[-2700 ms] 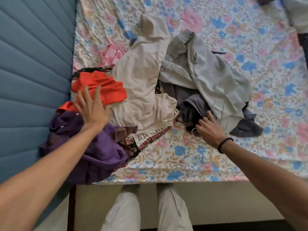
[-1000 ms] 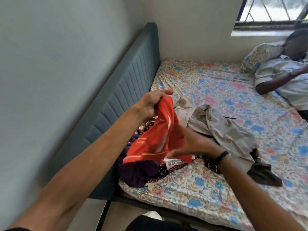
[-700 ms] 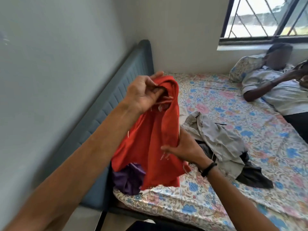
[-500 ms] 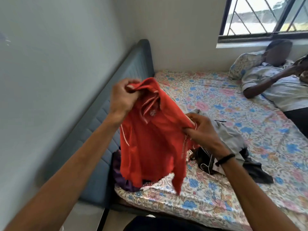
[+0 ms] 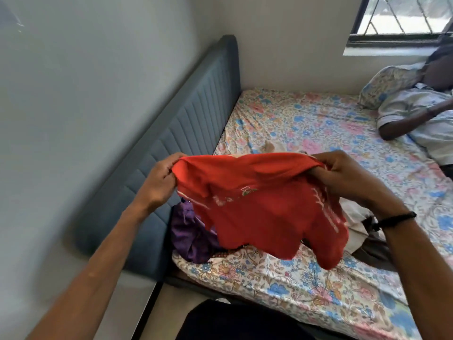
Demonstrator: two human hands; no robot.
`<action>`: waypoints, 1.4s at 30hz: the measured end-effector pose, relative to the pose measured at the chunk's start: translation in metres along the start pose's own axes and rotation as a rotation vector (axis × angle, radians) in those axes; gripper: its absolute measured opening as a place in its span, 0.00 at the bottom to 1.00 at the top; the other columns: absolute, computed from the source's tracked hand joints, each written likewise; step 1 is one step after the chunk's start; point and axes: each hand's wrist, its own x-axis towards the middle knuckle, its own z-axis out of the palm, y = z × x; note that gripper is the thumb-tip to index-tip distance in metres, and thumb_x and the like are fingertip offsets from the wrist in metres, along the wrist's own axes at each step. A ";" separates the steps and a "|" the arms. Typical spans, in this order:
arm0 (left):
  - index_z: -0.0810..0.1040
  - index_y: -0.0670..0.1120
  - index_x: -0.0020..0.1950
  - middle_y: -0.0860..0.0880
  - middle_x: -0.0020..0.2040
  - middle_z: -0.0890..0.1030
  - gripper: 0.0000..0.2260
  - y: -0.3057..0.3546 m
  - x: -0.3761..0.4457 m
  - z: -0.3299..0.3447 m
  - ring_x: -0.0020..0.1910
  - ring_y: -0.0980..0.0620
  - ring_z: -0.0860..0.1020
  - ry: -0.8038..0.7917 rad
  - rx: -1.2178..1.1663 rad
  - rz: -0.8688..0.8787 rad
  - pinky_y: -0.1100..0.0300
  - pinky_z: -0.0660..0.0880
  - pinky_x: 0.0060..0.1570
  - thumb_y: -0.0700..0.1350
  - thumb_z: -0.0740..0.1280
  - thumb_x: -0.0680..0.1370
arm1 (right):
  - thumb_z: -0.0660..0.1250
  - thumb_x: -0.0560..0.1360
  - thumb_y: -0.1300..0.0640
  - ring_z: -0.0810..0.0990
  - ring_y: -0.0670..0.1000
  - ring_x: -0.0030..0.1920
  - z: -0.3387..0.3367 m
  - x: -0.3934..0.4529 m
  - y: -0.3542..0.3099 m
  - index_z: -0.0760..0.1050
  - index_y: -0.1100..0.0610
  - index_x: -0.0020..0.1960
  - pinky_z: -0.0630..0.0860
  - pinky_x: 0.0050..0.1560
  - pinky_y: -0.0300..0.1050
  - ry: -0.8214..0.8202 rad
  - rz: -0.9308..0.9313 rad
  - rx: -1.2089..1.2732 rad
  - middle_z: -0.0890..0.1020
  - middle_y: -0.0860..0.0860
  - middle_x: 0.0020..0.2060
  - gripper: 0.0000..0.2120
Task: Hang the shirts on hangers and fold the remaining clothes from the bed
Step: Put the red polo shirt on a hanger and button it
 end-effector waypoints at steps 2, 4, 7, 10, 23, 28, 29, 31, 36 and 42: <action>0.77 0.40 0.46 0.42 0.40 0.78 0.08 -0.001 -0.003 -0.003 0.41 0.54 0.75 0.018 -0.028 0.037 0.53 0.73 0.42 0.41 0.59 0.77 | 0.64 0.83 0.60 0.74 0.45 0.29 -0.001 0.008 0.007 0.77 0.47 0.35 0.70 0.33 0.42 0.044 0.017 -0.088 0.78 0.42 0.28 0.19; 0.77 0.48 0.44 0.46 0.40 0.80 0.06 -0.008 0.000 -0.008 0.40 0.54 0.77 -0.069 0.158 -0.011 0.50 0.76 0.43 0.41 0.60 0.74 | 0.65 0.82 0.59 0.73 0.43 0.31 0.006 0.014 0.013 0.76 0.50 0.36 0.69 0.34 0.39 0.103 0.016 -0.095 0.77 0.41 0.28 0.16; 0.77 0.62 0.47 0.53 0.50 0.85 0.18 -0.006 0.010 -0.019 0.50 0.56 0.82 -0.493 0.528 -0.219 0.52 0.78 0.58 0.38 0.62 0.69 | 0.67 0.80 0.60 0.77 0.40 0.35 0.021 0.025 0.006 0.80 0.46 0.42 0.72 0.38 0.37 0.058 -0.061 -0.106 0.81 0.44 0.35 0.12; 0.75 0.61 0.64 0.58 0.62 0.81 0.23 0.029 0.013 0.004 0.61 0.64 0.78 -0.554 0.299 -0.208 0.67 0.73 0.63 0.60 0.70 0.69 | 0.65 0.76 0.65 0.78 0.41 0.44 0.038 0.044 -0.015 0.83 0.51 0.49 0.69 0.50 0.34 -0.135 -0.254 -0.210 0.81 0.46 0.43 0.12; 0.77 0.43 0.50 0.49 0.38 0.82 0.14 0.111 -0.037 0.187 0.36 0.47 0.82 0.245 -0.189 -0.200 0.52 0.78 0.36 0.54 0.61 0.81 | 0.53 0.76 0.23 0.85 0.53 0.33 0.065 0.035 -0.036 0.81 0.57 0.36 0.82 0.42 0.49 -0.137 0.383 -0.043 0.84 0.51 0.30 0.39; 0.74 0.41 0.50 0.44 0.39 0.82 0.12 0.126 -0.055 0.196 0.39 0.42 0.82 0.107 -0.013 -0.092 0.54 0.71 0.36 0.51 0.66 0.80 | 0.75 0.74 0.40 0.81 0.50 0.36 0.066 0.035 -0.044 0.81 0.60 0.47 0.74 0.37 0.45 -0.288 0.144 -0.235 0.84 0.57 0.38 0.21; 0.72 0.44 0.52 0.47 0.39 0.82 0.14 0.128 -0.059 0.191 0.38 0.47 0.82 0.072 -0.002 -0.078 0.58 0.71 0.36 0.54 0.68 0.79 | 0.73 0.76 0.50 0.82 0.52 0.39 0.066 0.037 -0.047 0.79 0.58 0.49 0.76 0.38 0.45 -0.280 0.115 -0.218 0.84 0.57 0.40 0.10; 0.72 0.46 0.60 0.54 0.40 0.81 0.18 0.132 -0.067 0.180 0.35 0.59 0.79 0.021 -0.046 -0.007 0.67 0.70 0.36 0.57 0.70 0.79 | 0.67 0.75 0.62 0.83 0.53 0.43 0.066 0.039 -0.054 0.77 0.52 0.48 0.79 0.40 0.48 -0.170 0.040 -0.211 0.83 0.54 0.41 0.06; 0.69 0.53 0.74 0.53 0.50 0.81 0.20 0.070 -0.114 0.138 0.44 0.54 0.82 0.374 -0.190 -0.046 0.58 0.81 0.46 0.39 0.64 0.84 | 0.71 0.77 0.61 0.78 0.47 0.36 0.050 0.035 -0.079 0.79 0.53 0.43 0.74 0.38 0.50 0.005 -0.133 -0.129 0.82 0.53 0.36 0.06; 0.59 0.50 0.82 0.51 0.74 0.73 0.52 -0.021 -0.129 0.125 0.66 0.60 0.73 0.172 -0.031 -0.349 0.66 0.64 0.70 0.54 0.84 0.65 | 0.76 0.76 0.58 0.78 0.40 0.34 0.032 -0.004 -0.130 0.83 0.51 0.41 0.75 0.34 0.41 -0.045 -0.378 0.011 0.82 0.43 0.33 0.06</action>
